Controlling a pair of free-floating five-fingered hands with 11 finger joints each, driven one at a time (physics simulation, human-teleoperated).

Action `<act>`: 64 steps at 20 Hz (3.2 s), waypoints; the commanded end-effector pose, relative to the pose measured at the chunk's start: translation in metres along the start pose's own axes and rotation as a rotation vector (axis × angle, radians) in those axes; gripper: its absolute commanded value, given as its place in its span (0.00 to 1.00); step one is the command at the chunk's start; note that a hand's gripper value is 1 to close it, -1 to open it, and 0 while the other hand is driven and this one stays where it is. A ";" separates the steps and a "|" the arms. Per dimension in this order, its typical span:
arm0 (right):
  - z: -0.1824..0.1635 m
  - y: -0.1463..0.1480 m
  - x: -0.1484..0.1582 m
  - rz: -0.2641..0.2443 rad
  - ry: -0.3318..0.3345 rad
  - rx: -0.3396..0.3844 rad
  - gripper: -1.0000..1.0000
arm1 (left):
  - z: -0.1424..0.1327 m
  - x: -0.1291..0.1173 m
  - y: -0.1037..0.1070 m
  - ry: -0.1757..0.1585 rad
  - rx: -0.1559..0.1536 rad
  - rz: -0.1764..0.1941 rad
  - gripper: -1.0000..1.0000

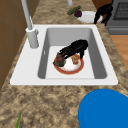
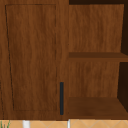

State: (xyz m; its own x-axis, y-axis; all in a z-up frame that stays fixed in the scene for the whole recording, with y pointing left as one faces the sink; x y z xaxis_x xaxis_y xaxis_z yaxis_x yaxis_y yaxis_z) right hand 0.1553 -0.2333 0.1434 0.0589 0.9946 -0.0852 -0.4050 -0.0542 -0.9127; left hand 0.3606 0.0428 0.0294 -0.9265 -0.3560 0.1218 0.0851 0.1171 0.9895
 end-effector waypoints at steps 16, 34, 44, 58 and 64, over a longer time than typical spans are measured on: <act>0.000 0.000 0.000 0.000 0.000 0.000 0.50 | 0.010 0.005 0.085 -0.249 0.013 -0.058 0.00; 0.000 0.000 0.000 0.000 0.000 0.000 0.50 | 0.025 0.022 0.109 -0.171 0.145 -0.075 0.00; 0.000 0.000 0.000 0.000 0.000 0.000 0.50 | 0.031 0.045 0.120 -0.152 0.181 -0.030 0.00; 0.000 0.000 0.000 0.000 0.000 0.000 0.50 | 0.037 0.067 0.126 -0.142 0.210 -0.021 0.00; 0.000 0.000 0.000 0.000 0.000 0.000 0.50 | 0.039 0.074 0.127 -0.145 0.221 -0.017 0.00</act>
State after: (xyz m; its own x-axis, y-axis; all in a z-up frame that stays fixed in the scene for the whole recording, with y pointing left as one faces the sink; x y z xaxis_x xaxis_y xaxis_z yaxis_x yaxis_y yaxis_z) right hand 0.1553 -0.2333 0.1434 0.0589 0.9946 -0.0852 -0.4050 -0.0542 -0.9127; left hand 0.2924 0.0674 0.1605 -0.9840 -0.1704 0.0524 0.0178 0.1985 0.9799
